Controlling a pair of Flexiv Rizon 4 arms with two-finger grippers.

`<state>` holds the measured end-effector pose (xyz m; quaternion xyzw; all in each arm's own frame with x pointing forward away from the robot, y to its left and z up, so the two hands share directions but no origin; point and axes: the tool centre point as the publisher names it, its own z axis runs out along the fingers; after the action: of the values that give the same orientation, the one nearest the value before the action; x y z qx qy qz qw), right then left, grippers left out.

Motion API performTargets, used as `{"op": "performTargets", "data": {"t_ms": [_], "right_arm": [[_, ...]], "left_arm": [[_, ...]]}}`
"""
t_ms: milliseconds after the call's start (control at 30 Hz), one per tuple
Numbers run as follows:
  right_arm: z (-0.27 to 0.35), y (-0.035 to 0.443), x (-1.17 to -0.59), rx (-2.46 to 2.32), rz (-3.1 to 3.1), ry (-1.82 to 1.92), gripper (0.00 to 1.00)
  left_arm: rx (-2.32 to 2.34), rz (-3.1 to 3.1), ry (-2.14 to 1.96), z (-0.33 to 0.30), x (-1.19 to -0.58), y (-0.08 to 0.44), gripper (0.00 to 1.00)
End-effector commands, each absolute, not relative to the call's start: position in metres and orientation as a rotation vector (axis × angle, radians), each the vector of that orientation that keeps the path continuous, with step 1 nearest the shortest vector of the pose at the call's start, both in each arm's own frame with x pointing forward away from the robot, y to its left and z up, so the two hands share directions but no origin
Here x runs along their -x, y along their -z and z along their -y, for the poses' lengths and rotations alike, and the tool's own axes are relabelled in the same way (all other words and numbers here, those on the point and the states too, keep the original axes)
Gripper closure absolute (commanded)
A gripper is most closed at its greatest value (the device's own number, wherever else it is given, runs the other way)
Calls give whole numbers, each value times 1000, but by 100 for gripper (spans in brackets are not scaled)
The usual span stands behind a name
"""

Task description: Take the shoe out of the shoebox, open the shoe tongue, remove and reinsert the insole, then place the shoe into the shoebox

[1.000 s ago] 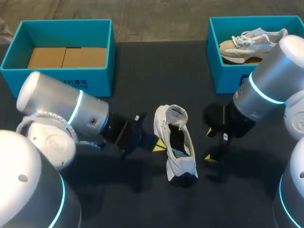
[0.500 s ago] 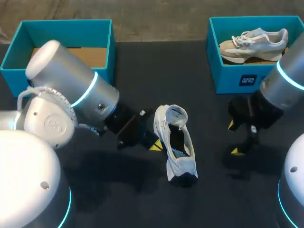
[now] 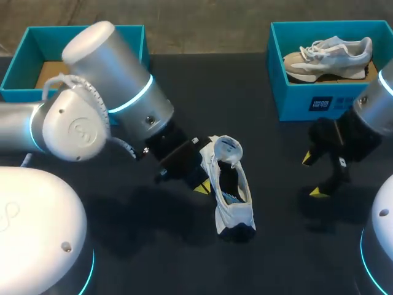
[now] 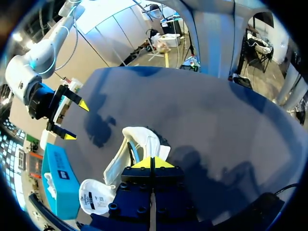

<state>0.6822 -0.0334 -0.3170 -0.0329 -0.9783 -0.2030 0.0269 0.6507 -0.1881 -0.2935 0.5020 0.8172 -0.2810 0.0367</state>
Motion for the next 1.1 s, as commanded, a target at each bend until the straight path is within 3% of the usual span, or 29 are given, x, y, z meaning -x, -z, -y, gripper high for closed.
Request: {"op": "performTargets", "data": {"t_ms": [33,667,1100], "right_arm": [[36,317,-681,100,3011,626,0],[71,309,-690,61,3004,591,0],[71,309,-690,61,3004,591,0]], "left_arm": [[-1613,-2522,798,191,-656,292,100],[-2280,-2463,330,207,-673,301,100],[-2446,-2425,192,222,-674,318,100]]}}
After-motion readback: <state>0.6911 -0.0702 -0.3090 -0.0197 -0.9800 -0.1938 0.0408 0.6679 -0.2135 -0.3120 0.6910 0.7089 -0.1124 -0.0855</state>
